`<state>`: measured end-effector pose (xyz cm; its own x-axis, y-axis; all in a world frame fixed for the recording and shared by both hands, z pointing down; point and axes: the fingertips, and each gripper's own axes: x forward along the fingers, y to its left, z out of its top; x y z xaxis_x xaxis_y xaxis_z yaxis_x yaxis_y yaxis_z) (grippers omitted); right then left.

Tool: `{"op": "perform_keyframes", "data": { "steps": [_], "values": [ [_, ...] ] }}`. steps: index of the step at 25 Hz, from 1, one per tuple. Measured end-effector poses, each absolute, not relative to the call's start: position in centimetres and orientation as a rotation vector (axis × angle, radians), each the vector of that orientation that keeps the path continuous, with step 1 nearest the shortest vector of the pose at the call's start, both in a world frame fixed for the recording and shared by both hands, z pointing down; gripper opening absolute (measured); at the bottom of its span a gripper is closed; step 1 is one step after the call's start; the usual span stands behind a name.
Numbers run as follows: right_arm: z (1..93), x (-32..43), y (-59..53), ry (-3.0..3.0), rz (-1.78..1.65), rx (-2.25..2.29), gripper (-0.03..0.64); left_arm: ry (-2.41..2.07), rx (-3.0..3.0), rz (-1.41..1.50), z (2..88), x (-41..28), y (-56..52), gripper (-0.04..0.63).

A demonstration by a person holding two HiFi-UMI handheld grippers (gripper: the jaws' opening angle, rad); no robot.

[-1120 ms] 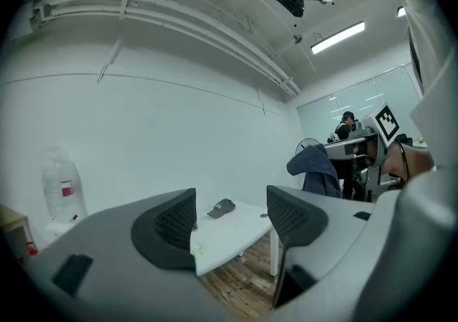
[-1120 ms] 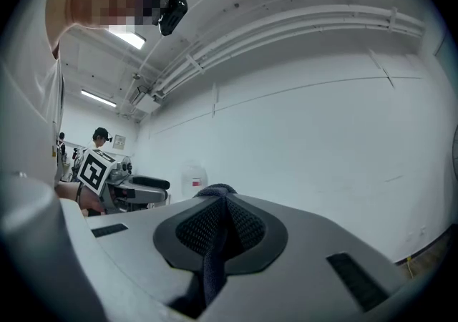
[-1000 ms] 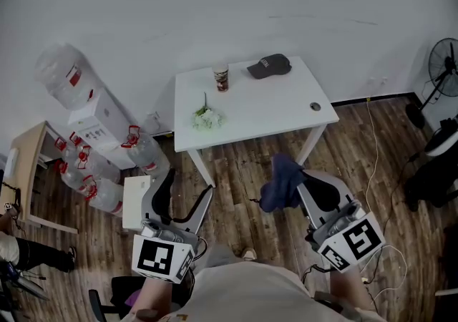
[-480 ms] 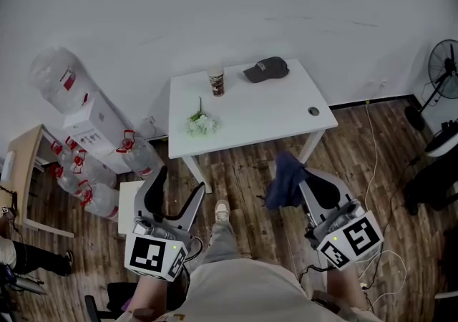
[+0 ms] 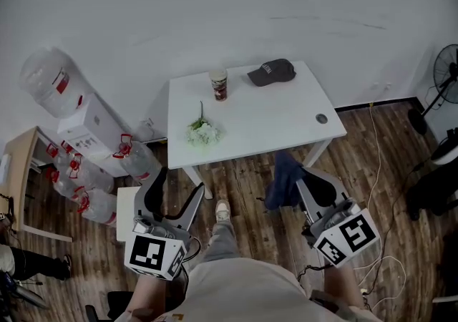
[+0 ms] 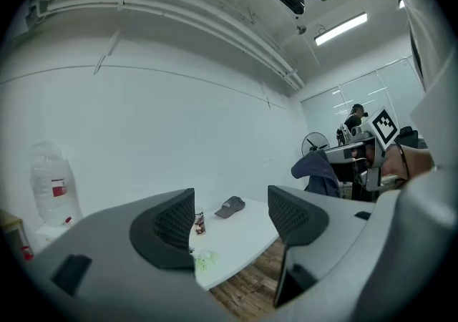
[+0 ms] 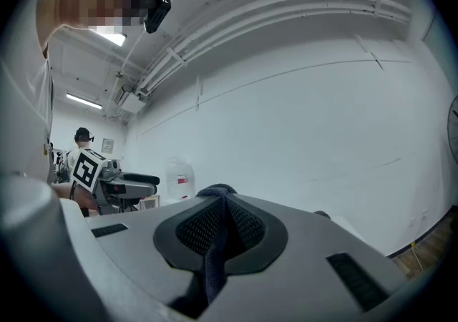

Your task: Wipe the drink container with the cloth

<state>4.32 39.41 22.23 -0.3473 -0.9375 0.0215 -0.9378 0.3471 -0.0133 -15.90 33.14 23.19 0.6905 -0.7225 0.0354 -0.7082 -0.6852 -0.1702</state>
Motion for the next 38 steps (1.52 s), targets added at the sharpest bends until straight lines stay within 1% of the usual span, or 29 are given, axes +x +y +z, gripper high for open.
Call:
{"op": "perform_keyframes", "data": {
  "steps": [13, 22, 27, 32, 38],
  "values": [
    [22.2, 5.2, 23.3, -2.469, 0.152, 1.818, 0.037, 1.021, -2.889, -0.255, 24.9, -12.6, 16.0, 0.321],
    [22.9, 7.4, 12.0, -2.351, 0.23, 1.914, 0.037, 0.922, -2.914, -0.388, 28.0, -11.1, 2.8, 0.321],
    [23.6, 7.3, 6.3, -2.317, 0.253, 1.905, 0.037, 0.851, -2.923, -0.442, 29.9, -10.1, -2.8, 0.323],
    [24.3, 6.8, 1.1, -2.314, 0.268, 1.879, 0.037, 0.817, -2.944, -0.475, 32.3, -9.0, -7.3, 0.354],
    [25.0, 6.6, -3.6, -2.335, 0.281, 1.831, 0.037, 0.812, -2.958, -0.524, 34.8, -7.7, -11.4, 0.368]
  ]
}}
